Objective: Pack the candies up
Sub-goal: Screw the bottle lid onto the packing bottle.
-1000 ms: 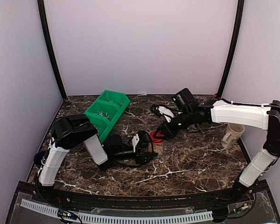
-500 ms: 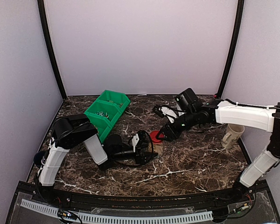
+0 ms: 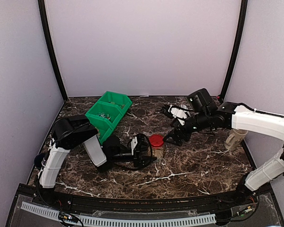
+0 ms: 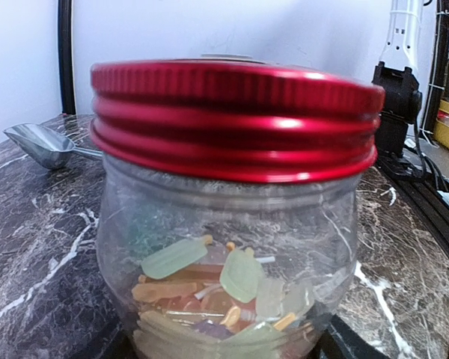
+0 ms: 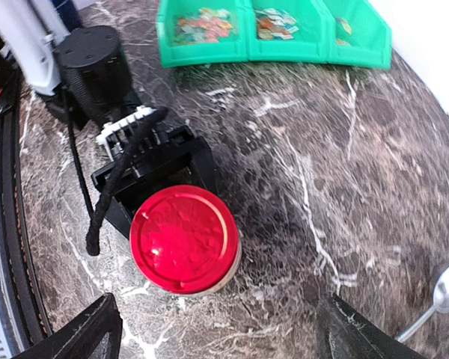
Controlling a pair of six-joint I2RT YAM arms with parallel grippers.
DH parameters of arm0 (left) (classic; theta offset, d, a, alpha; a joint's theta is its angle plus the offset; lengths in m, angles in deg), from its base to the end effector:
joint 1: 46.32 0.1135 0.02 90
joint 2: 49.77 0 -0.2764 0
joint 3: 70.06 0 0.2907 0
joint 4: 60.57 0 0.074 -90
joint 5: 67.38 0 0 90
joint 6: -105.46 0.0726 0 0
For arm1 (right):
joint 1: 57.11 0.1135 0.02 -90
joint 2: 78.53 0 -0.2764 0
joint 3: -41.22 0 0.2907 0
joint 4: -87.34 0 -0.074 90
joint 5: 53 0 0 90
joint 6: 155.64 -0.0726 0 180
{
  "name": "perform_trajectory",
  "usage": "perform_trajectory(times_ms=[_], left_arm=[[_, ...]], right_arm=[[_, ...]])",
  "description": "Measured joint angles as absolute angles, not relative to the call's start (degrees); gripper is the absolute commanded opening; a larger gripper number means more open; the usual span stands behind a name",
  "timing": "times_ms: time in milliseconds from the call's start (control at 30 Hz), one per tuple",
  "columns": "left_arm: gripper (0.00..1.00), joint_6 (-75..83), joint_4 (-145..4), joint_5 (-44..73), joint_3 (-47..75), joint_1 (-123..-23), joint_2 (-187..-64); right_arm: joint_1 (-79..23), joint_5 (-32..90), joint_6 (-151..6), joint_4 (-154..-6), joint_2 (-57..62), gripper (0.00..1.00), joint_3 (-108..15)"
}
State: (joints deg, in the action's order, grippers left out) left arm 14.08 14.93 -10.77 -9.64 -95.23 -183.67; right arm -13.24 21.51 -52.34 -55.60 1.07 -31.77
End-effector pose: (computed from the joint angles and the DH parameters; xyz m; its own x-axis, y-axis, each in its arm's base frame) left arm 0.2517 -0.3495 0.0387 -0.0007 -0.0298 -0.9996 0.9910 0.1336 -0.0047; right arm 0.2483 0.2655 0.2525 -0.2988 -0.5947 -0.7464 -0.9000 0.4357 0.0131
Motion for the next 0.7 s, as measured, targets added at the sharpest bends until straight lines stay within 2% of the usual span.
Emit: perform_trajectory(times_ms=[233,433,700], left_arm=[[0.66,14.99,15.15,-18.36,-10.25,-94.84,-183.59],[0.66,16.07,12.92,-22.84,-9.99,-94.79,-182.93],[0.64,16.70,11.59,-24.54,-9.44,-94.79,-182.80]], right_arm=[[-12.45,14.85,-44.23,-58.96,1.83,0.89,-29.71],[-10.77,10.39,-38.35,-58.83,7.14,0.89,-31.57],[-9.48,7.85,-34.08,-58.66,10.38,0.84,-31.86]])
